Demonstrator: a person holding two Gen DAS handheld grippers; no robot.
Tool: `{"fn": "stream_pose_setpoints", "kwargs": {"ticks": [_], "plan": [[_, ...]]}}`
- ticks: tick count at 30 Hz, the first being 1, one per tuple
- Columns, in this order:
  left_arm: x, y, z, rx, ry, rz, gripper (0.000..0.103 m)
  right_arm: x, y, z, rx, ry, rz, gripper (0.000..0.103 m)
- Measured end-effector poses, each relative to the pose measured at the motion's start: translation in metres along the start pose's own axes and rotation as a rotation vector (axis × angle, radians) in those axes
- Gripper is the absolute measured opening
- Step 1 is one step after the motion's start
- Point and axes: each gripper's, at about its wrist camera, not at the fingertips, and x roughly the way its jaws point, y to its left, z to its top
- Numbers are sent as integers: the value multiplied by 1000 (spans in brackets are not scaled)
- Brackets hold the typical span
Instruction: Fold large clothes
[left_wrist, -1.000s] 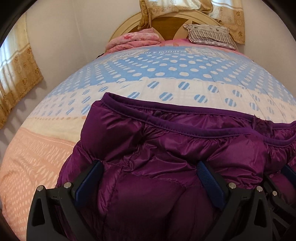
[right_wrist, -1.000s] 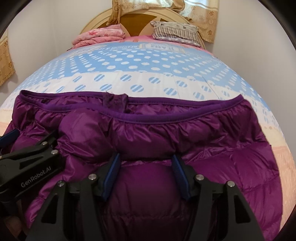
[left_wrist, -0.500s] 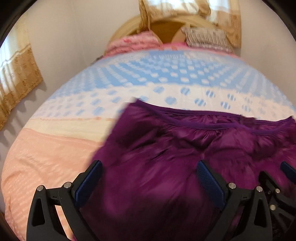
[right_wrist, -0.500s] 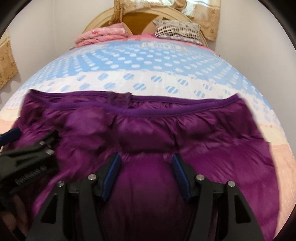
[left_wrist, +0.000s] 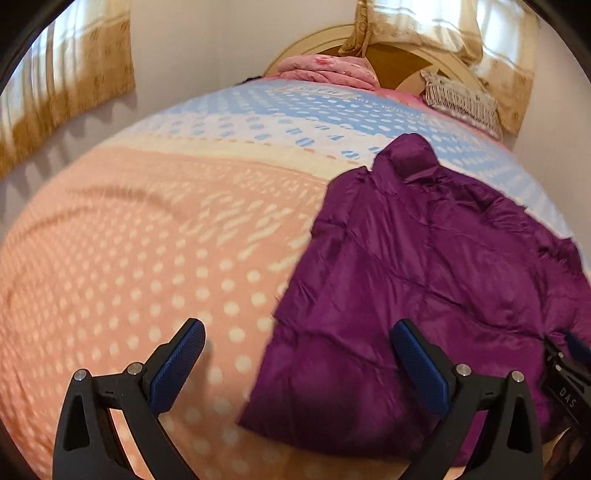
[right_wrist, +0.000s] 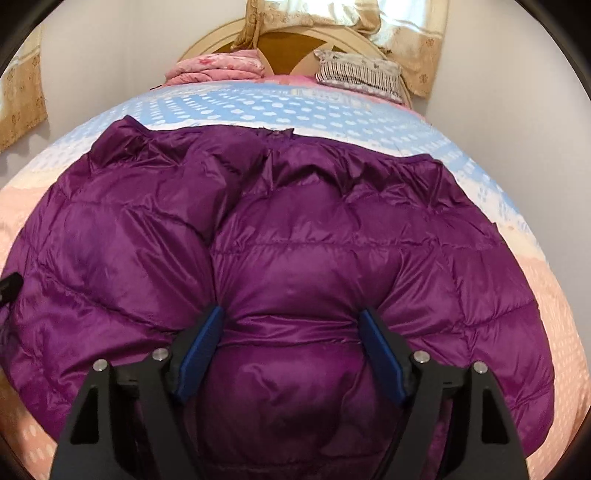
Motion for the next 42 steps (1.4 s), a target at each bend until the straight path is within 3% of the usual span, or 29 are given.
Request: {"fn": "stream_pose_setpoints", "kwargs": {"ticks": [4,6,9,10,13,22,27,29,32,36,42], "plan": [[1,-3,-8,-16,31,-39,101,-40,-8,-11,31,-43,20,80],[-2,-6,-12,-26,20,-73,92,-47,-3,-27,2,-27,17,84],[-3,-14,-17,-19,17,-120,58,-30,2,-45,-27,5,0,84],[-6,-18,-17,4,2,-127,35,-27,3,-45,-35,4,-5,86],[-12,-24,-14,36,-4,-162,12,-20,4,-44,-40,9,-22,89],[-47,22,-8,-32,-35,-188,8,-36,22,-56,-37,8,6,89],[-76,45,1,-34,-100,-154,8,-46,42,-57,-77,-11,119,89],[-91,43,6,-4,-144,-154,8,-58,34,-53,-63,-24,198,88],[-118,28,13,56,-226,-160,8,-86,2,-51,-28,-95,216,88],[-148,-9,18,127,-291,-217,8,-104,-66,-57,28,-132,110,90],[-187,-98,21,337,-385,-315,8,-99,-190,-87,146,-81,-231,90]]}}
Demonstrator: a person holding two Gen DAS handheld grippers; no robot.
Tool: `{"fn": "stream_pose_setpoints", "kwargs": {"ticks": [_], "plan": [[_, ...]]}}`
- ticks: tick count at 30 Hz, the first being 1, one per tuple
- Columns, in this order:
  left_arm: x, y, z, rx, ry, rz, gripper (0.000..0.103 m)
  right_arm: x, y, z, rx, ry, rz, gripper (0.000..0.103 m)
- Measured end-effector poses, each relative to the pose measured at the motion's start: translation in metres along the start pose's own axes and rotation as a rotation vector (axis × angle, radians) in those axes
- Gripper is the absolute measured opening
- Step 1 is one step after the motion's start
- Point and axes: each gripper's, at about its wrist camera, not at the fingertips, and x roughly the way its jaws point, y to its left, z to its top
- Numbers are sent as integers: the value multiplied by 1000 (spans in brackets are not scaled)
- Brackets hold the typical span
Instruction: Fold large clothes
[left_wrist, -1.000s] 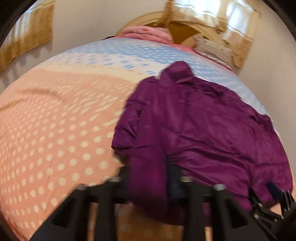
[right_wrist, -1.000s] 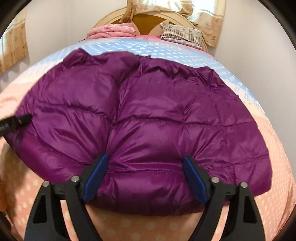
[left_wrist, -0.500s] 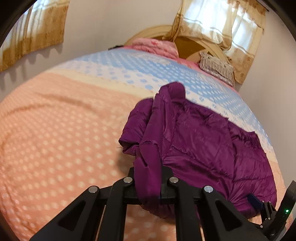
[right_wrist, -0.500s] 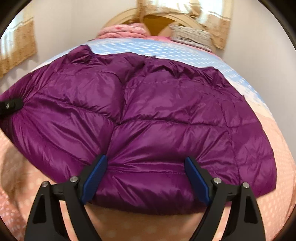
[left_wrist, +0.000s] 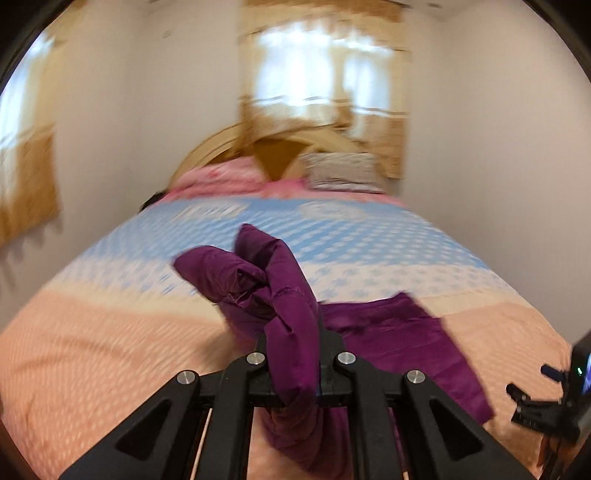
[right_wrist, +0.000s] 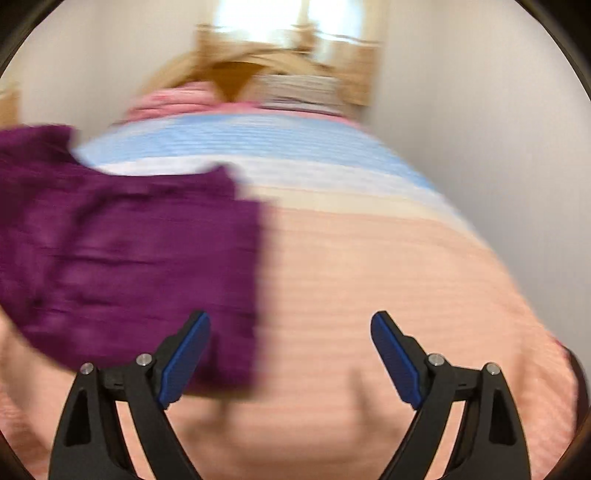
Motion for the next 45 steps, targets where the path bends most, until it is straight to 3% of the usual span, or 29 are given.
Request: {"fn": "stream_pose_setpoints", "kwargs": {"ticks": [5,10,14,16,21,23,26,27,29,33,35,36,38,40,43,45], "plan": [[22,-93,-2,208,1,-113,8,15,-81,-20,122,60,-141,90],[56,-175,-48,420,77,-195,8,23,-115,-38,192,97,-171,91],[86,-216,-97,590,142,-172,8,17,-121,-50,222,117,-150,90],[91,-229,-116,670,124,-130,8,17,-125,-58,240,122,-129,90],[86,-238,-122,726,105,-108,11,11,-125,-64,261,109,-111,91],[81,-244,-115,735,102,-104,17,12,-125,-64,268,107,-106,92],[67,-263,-107,738,76,-128,37,16,-125,-63,275,105,-105,92],[59,-269,-104,749,55,-133,49,16,-125,-62,271,104,-106,92],[42,-276,-94,772,-20,-133,55,18,-125,-59,263,101,-107,92],[22,-254,-50,685,-79,-91,64,13,-120,-39,264,79,-71,89],[25,-228,-25,619,-96,-16,72,15,-110,-20,260,80,-17,72],[32,-214,-14,588,-96,40,77,16,-102,-7,250,78,15,69],[53,-177,3,512,-64,159,79,14,-81,19,232,56,74,62],[82,-134,16,412,11,276,79,10,-61,42,213,29,109,62],[119,-79,23,242,101,377,79,-2,-19,89,175,-34,168,62],[140,-57,23,161,142,403,79,-5,4,114,163,-58,193,59]]}}
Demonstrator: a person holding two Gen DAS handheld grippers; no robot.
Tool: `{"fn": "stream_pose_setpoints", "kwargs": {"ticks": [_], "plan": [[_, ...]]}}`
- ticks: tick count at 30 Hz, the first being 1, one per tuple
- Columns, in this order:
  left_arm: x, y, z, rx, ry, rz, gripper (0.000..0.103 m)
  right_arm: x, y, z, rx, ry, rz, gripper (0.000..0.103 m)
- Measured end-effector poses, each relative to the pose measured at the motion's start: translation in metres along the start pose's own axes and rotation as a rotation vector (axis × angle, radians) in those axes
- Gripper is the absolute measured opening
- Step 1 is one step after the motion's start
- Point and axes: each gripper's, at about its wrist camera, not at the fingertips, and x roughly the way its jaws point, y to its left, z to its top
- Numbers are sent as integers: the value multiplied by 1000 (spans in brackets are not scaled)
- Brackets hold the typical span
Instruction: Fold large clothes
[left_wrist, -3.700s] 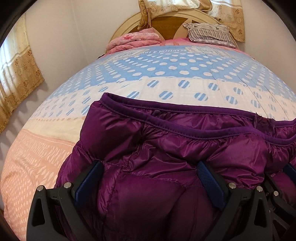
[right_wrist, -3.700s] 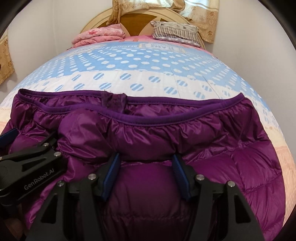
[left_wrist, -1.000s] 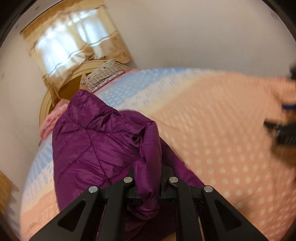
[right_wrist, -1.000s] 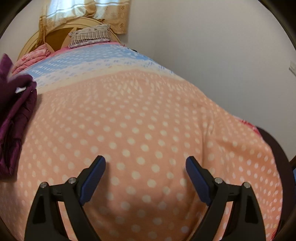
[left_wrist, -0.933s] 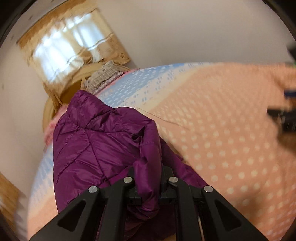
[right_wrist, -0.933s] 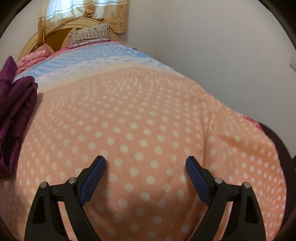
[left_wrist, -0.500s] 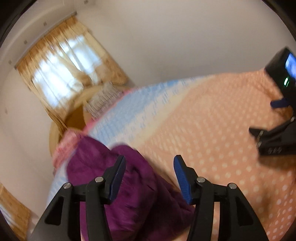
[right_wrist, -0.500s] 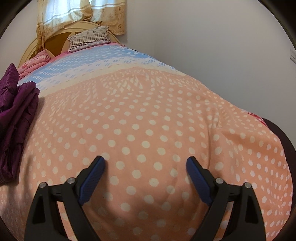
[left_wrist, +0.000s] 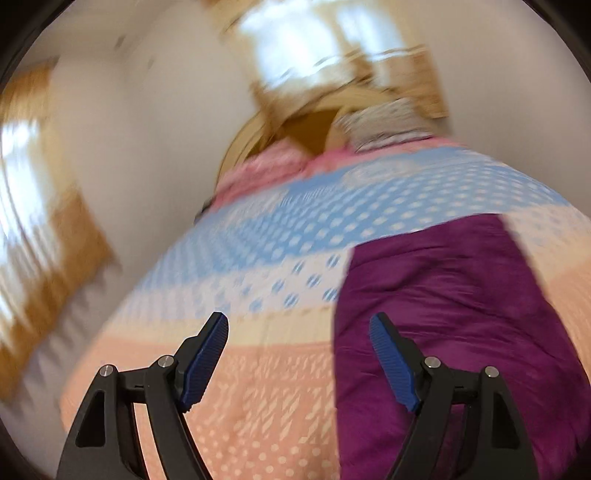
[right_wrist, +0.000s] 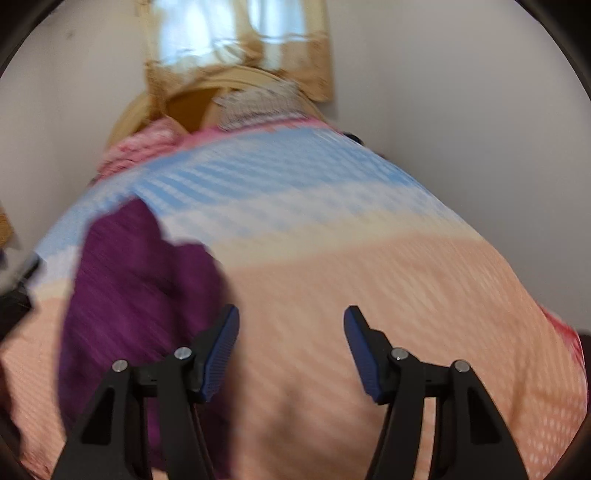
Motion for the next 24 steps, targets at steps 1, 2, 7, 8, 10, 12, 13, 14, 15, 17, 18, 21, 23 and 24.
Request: {"fn": "stream_pose_setpoints", "kwargs": {"ticks": [1,2,7,8,10,12,13,14,15,17,18,21,23,24], "plan": [[13,4,1,-30,15,22,79,4,19,15,-8,-8,18,52],[21,4,2,-42,23,18,79,9,31,23,-1,-7,40,47],[44,-23,-4,-21,45,-44,79,55,84,40,12,-4,123,42],[44,-30,-7,-16,44,-76,79,73,87,35,26,25,118,39],[49,-44,-13,-5,56,-95,79,94,84,20,56,65,114,39],[54,-52,-15,-2,58,-131,79,110,76,1,56,99,81,39],[55,-55,-16,3,60,-145,80,111,72,-5,60,106,75,39],[56,-61,-17,9,61,-160,80,117,62,-15,81,117,72,39],[56,-66,-19,15,60,-170,80,119,56,-19,98,121,76,39],[57,-77,-21,36,55,-175,80,120,49,-24,116,118,77,39],[58,-82,-22,45,53,-171,80,121,47,-25,116,118,77,39],[58,-89,-26,61,52,-166,80,124,44,-28,112,125,74,39],[58,-91,-28,66,57,-170,81,125,44,-30,114,127,73,39],[59,-91,-28,66,59,-173,81,126,45,-30,112,127,70,39]]}}
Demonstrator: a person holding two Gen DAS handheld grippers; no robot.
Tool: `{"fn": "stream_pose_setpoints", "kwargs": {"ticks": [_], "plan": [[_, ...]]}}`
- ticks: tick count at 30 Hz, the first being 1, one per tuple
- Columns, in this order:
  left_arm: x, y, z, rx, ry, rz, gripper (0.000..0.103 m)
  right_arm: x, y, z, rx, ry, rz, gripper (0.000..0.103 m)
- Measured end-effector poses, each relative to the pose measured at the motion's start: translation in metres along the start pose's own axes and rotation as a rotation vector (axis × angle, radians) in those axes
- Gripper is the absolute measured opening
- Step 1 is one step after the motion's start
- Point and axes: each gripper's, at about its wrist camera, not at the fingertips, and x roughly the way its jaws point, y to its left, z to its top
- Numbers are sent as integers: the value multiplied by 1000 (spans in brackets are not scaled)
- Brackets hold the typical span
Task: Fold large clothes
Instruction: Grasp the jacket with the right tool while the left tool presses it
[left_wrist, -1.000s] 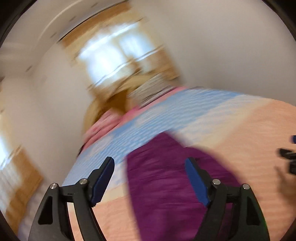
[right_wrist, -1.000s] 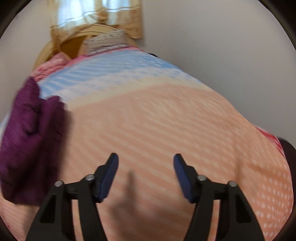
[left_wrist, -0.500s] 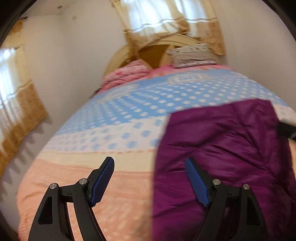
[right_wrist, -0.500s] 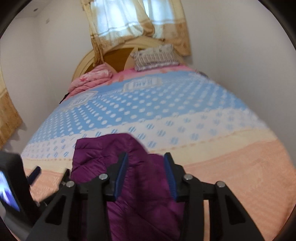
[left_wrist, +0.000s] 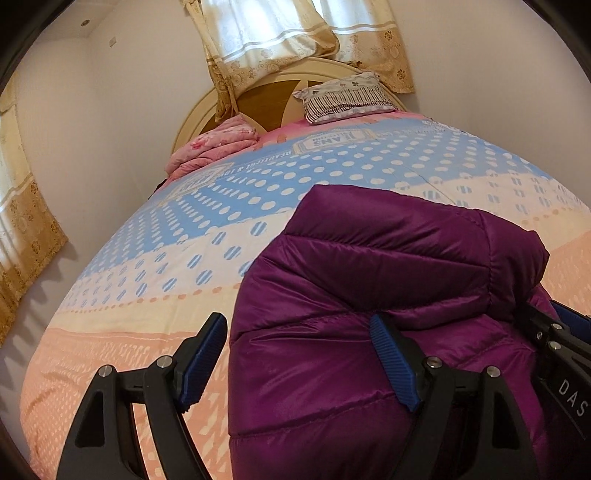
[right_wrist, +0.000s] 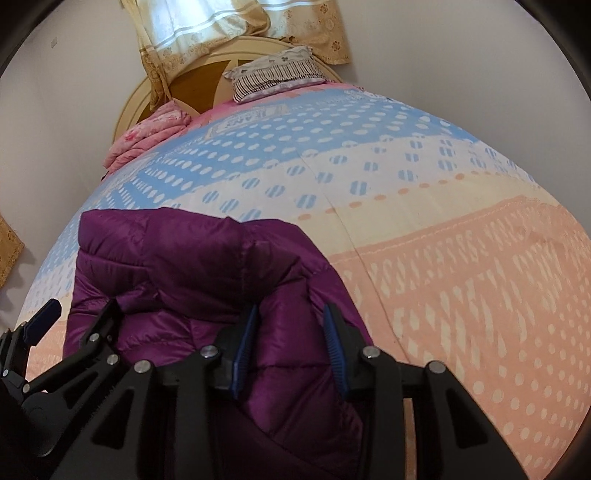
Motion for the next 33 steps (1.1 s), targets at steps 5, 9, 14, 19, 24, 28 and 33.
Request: {"fn": "stream_pose_setpoints", "kwargs": {"ticks": [5,9,14,19,24,28,33], "plan": [[5,-3,-1,6,4,-2,82,3,-2,-3,-7,2,-1,39],[8,-7,-2,19,11,2,83,4,-4,-5,-3,6,2,39],[9,-8,-3,29,11,8,83,-13,-3,2,-2,-25,-24,39],[8,-6,-3,27,10,6,83,-39,26,25,-39,-120,36,36],[8,39,-1,-163,18,-4,89,3,17,27,-19,-40,34,26],[33,49,-3,-242,96,-100,98,20,-6,13,12,-14,43,20],[38,36,-5,-205,101,-62,102,23,-5,12,9,0,45,20]]}}
